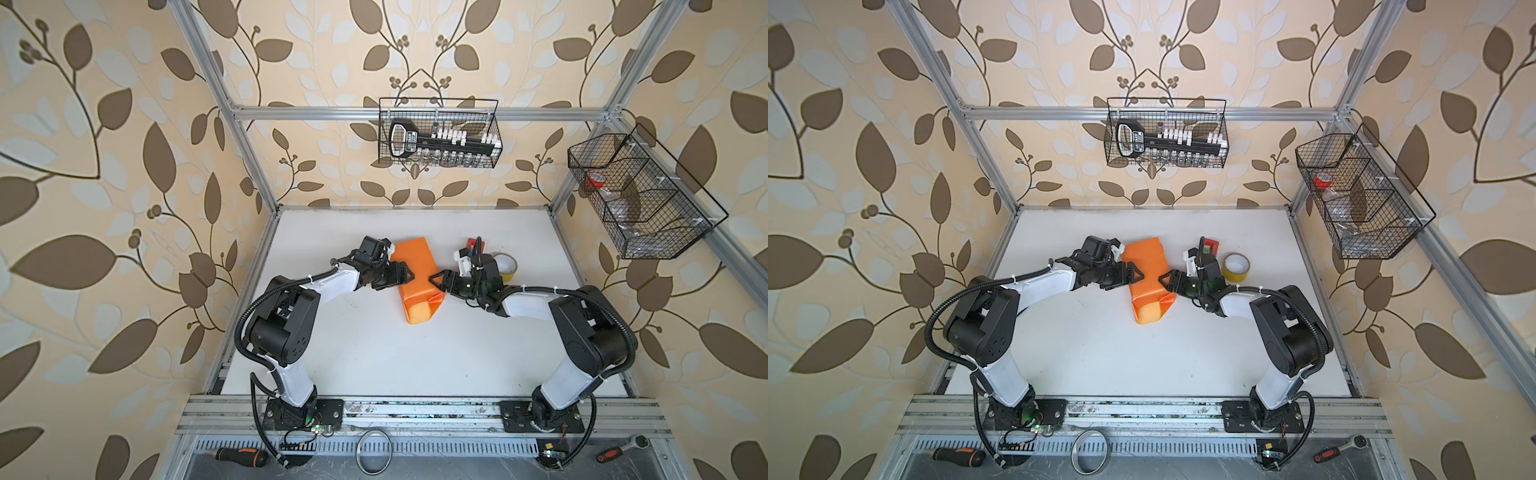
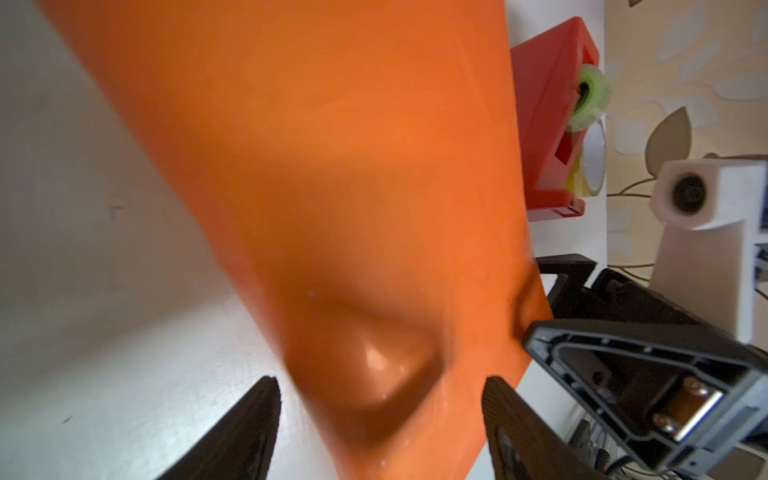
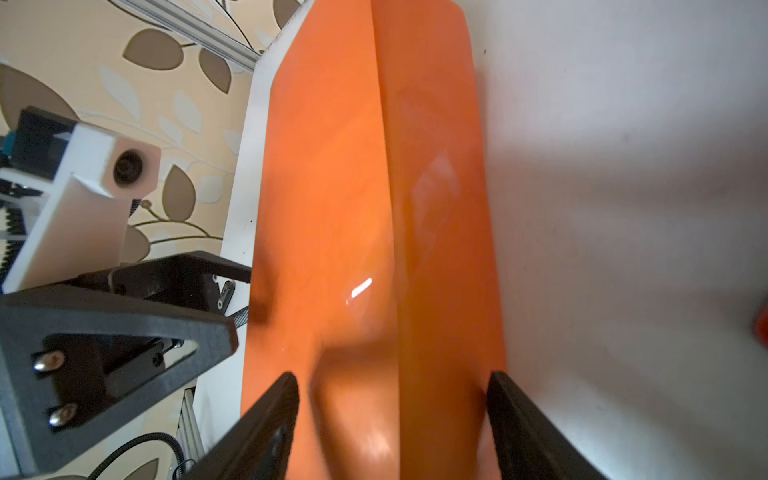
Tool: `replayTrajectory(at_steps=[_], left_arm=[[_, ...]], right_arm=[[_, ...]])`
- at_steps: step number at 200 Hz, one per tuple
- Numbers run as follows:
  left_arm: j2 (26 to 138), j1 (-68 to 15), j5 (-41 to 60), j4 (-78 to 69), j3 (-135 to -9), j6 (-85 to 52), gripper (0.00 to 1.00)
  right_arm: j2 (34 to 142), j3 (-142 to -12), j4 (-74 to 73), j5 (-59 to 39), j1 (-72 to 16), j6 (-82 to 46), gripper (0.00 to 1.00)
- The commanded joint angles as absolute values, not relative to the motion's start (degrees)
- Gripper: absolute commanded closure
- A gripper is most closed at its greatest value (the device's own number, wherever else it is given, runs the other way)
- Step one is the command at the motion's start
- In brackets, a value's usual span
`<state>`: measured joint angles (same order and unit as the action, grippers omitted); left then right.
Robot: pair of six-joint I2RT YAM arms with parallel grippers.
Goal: Wrap the gift box in paper
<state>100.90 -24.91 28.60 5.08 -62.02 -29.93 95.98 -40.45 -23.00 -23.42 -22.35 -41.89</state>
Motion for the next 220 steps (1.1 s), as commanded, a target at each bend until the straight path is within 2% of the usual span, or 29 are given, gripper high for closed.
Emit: replayTrajectory(at_steps=[1,55,72,91,108,126,149,182,192,220], left_arm=[[100.76,-26.08,35.15,0.72,-62.26,-32.07,0.22],[97.74,-24.42,33.77,1.28,-61.11,-29.32,0.14],[94.03,-23.09,29.79,1.67,-57.78,-28.93,0.12],[87.25,-21.21,23.56,-0.09,-50.52,-31.18,0.14],[80.59,-19.98,18.06,0.56,-44.95,-32.08,0.22],[77.22,-19.78,14.96,4.24,-42.39,-30.07,0.37],[76.96,-19.88,18.79,5.21,-40.79,-28.30,0.62],[79.19,-20.82,23.68,1.85,-38.04,-28.97,0.86],[80.22,-21.59,25.13,-0.52,-37.14,-29.36,0.90],[82.18,-24.02,25.17,-5.09,-35.73,-30.33,0.91]], right_arm=[[92.06,-36.79,-25.50,-24.11,-24.09,-44.30,0.28],[83.14,-30.14,-23.33,-20.64,-27.36,-44.98,0.28],[79.34,-30.26,-16.59,-15.95,-25.89,-41.06,0.24],[74.75,-31.49,-10.22,-10.41,-24.66,-35.59,0.22],[73.13,-35.02,-6.09,-8.10,-26.87,-31.06,0.24],[74.67,-40.06,-2.37,-7.03,-30.50,-27.16,0.31],[79.17,-45.76,0.42,-6.06,-34.31,-23.73,0.41],[85.82,-51.13,1.59,-5.87,-35.64,-22.20,0.59],[87.71,-52.22,1.78,-5.93,-35.68,-22.05,0.63],[91.07,-53.18,2.63,-5.55,-35.62,-21.87,0.68]])
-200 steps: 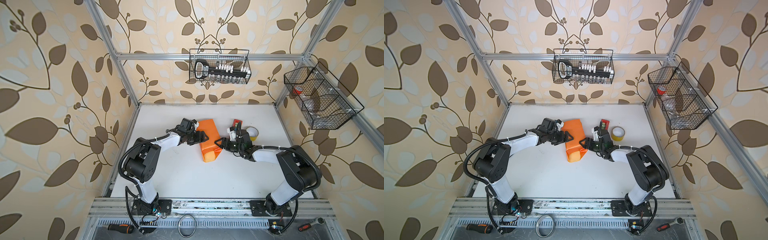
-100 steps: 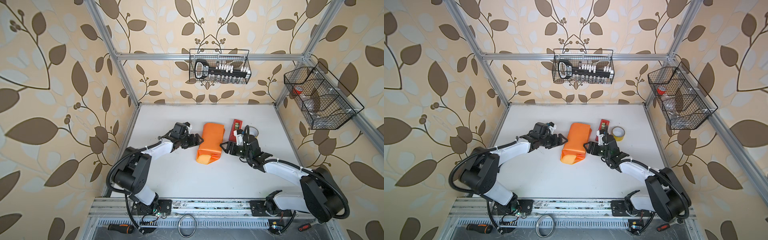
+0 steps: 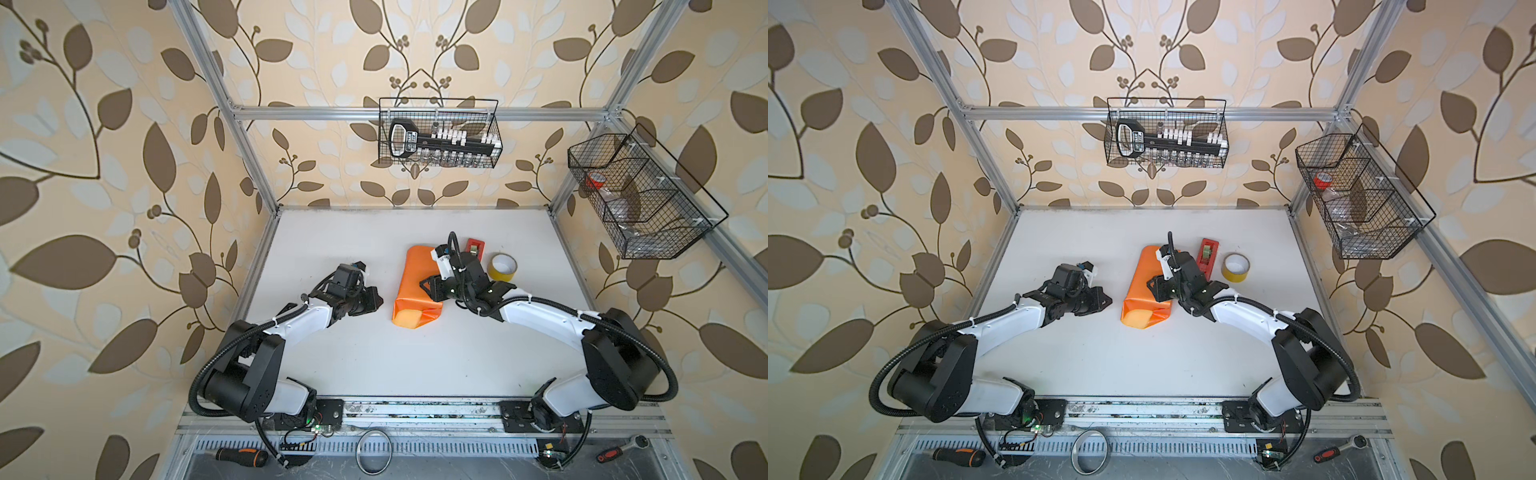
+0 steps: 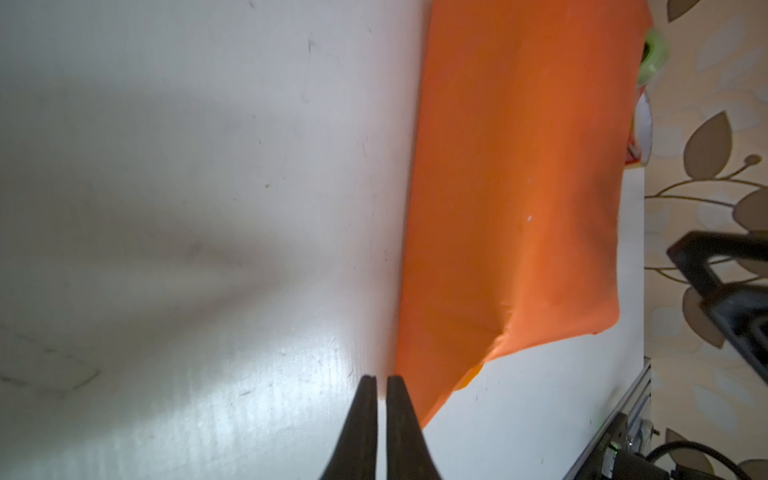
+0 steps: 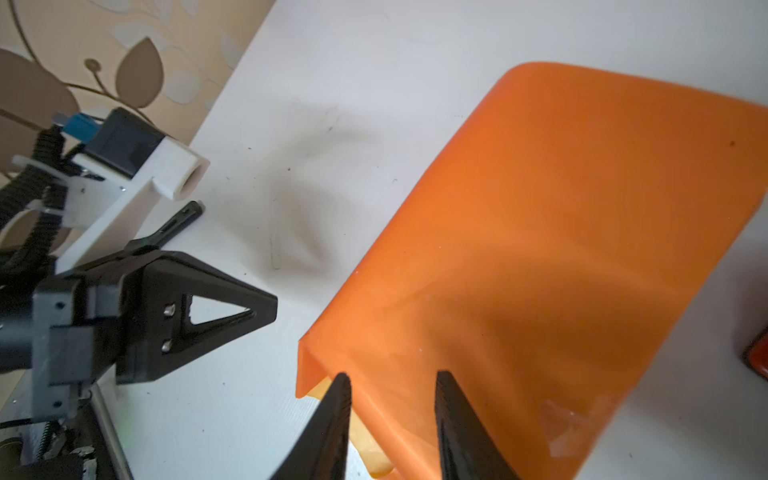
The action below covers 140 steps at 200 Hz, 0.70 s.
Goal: Wrap the gift box in paper
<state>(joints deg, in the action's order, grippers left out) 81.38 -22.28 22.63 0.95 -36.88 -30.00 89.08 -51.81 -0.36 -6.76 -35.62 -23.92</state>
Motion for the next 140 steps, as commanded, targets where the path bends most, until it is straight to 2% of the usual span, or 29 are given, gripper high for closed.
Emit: replayTrajectory(at_steps=[1,64,140], left_arm=[[82.18,-24.09,25.20,-5.31,-35.66,-30.42,0.91],[87.11,-27.96,23.98,-10.88,-34.65,-31.03,0.93],[87.90,-30.10,20.47,-13.18,-35.90,-31.70,0.92]], right_arm=[[91.15,-53.18,2.63,-5.54,-35.65,-21.88,0.68],[92.99,-50.76,1.68,-5.45,-35.61,-22.56,0.71],[93.43,-49.46,0.28,-6.05,-35.62,-23.42,0.73]])
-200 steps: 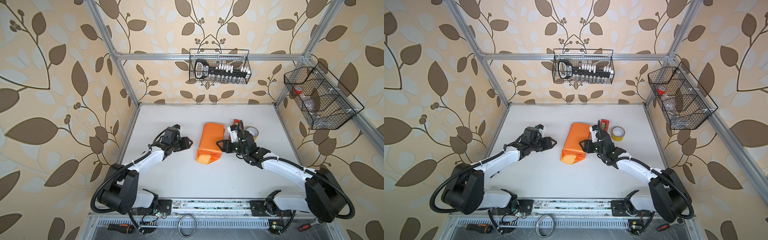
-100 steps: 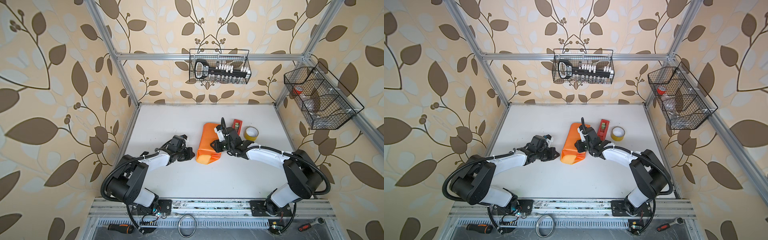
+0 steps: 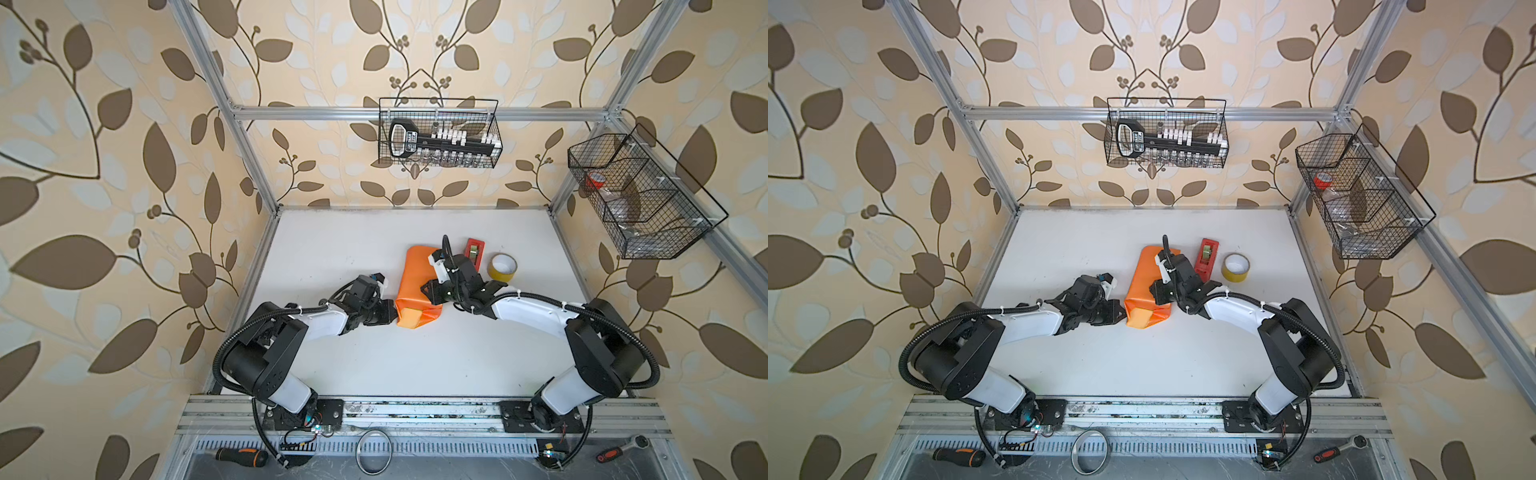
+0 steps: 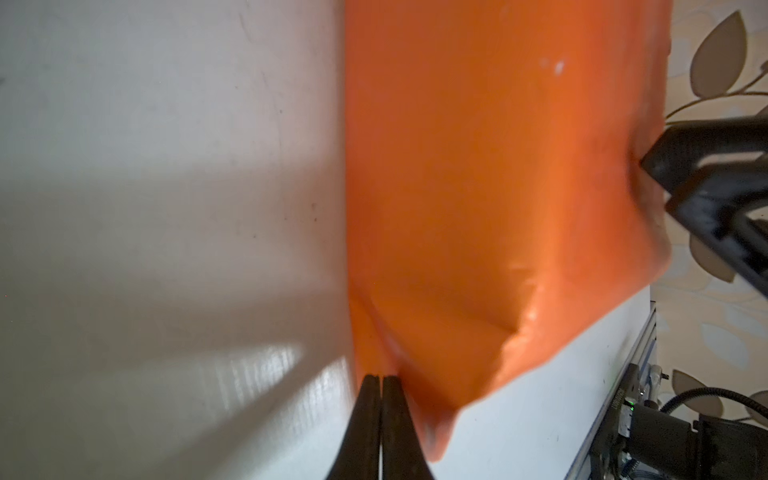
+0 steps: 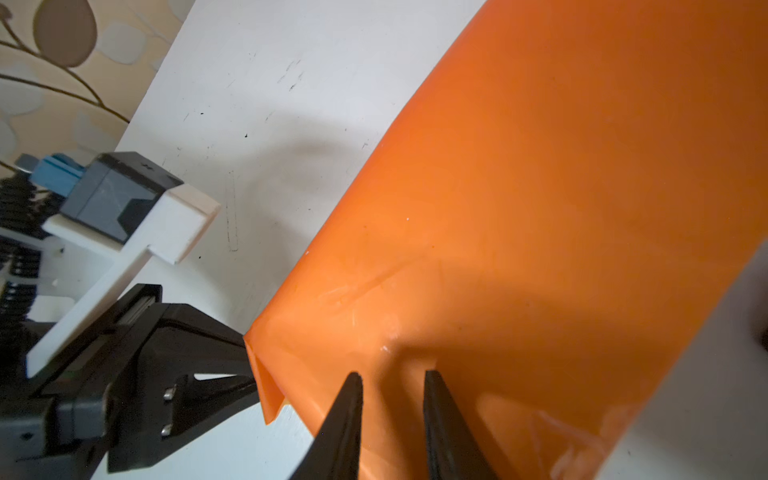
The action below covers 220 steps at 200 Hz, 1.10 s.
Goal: Wrap the gift box in paper
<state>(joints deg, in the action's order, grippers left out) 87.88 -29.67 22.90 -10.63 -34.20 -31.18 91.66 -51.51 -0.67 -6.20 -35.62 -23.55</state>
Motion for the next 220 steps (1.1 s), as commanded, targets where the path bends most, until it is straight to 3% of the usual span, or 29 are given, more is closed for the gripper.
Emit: replayTrajectory(at_steps=[1,181,220], left_arm=[[87.90,-30.12,20.43,-13.23,-35.88,-31.72,0.92],[89.23,-32.38,16.83,-17.07,-37.58,-33.25,0.91],[90.83,-34.10,14.80,-19.80,-37.32,-34.31,0.86]], right_arm=[[93.43,-49.47,0.32,-6.10,-35.65,-23.44,0.73],[94.31,-47.97,-1.05,-6.85,-35.93,-24.25,0.77],[94.75,-47.99,-1.32,-6.99,-36.09,-24.26,0.78]])
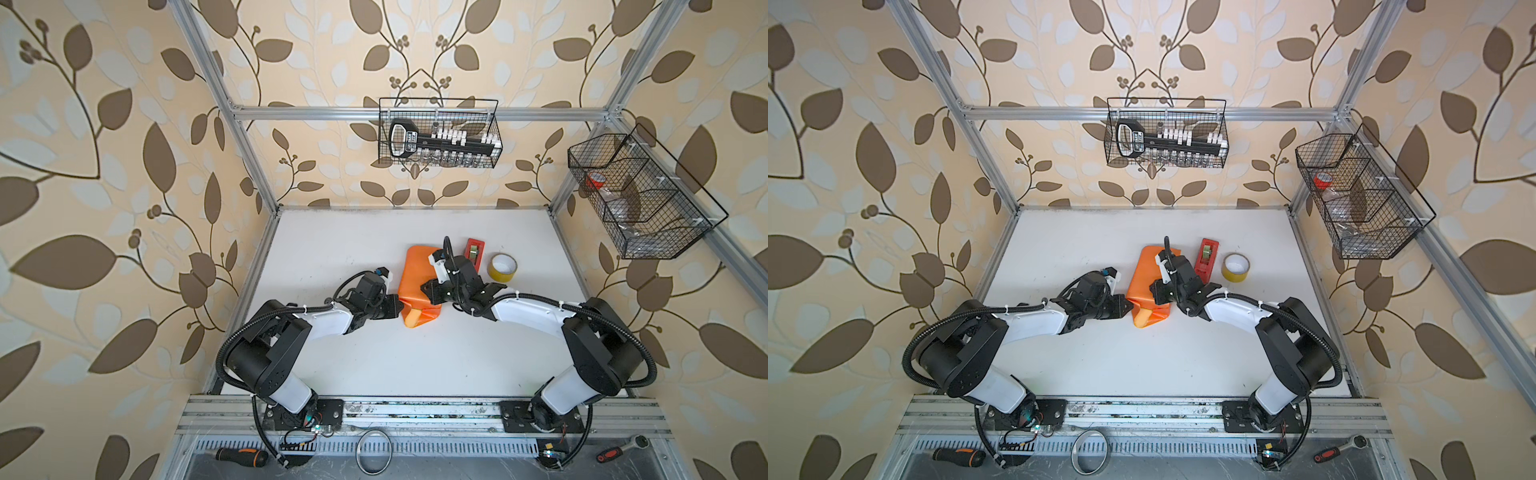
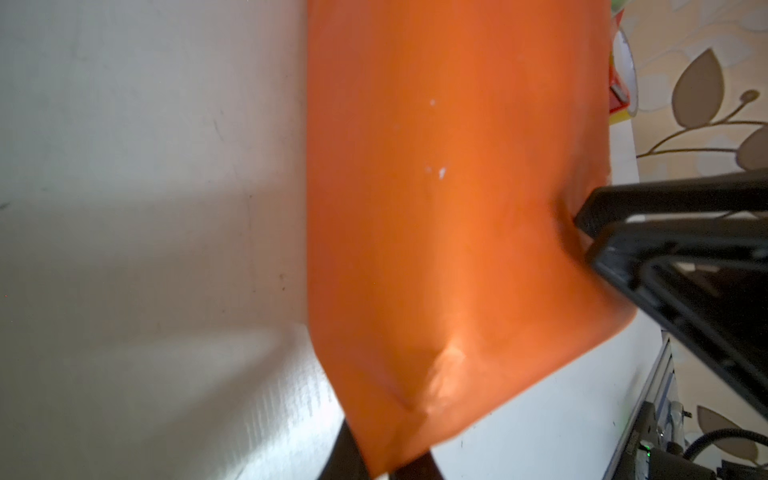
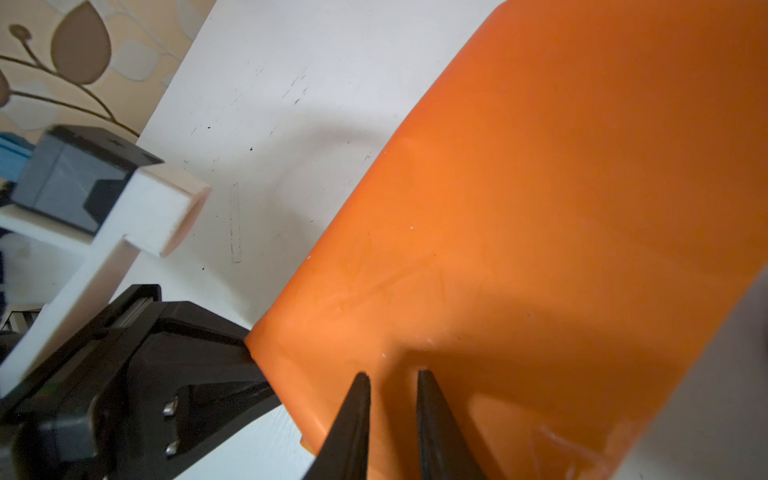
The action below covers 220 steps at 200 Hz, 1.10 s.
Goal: Wrap the gift box in paper
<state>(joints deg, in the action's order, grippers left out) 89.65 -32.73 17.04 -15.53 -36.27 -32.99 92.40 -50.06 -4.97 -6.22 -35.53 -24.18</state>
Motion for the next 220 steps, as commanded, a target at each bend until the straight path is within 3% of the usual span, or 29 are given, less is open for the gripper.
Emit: replayTrajectory(at_steps=[1,220], left_arm=[[90.85,-34.14,14.69,-19.87,-37.33,-34.34,0.86],[96.14,-37.90,9.03,-22.43,-33.91,-28.05,0.83]], right_arm=[[94.75,-47.99,-1.32,-6.97,-36.06,-24.26,0.78],[94.69,-47.78,-0.70,-6.38,-36.30,-23.39,0.82]])
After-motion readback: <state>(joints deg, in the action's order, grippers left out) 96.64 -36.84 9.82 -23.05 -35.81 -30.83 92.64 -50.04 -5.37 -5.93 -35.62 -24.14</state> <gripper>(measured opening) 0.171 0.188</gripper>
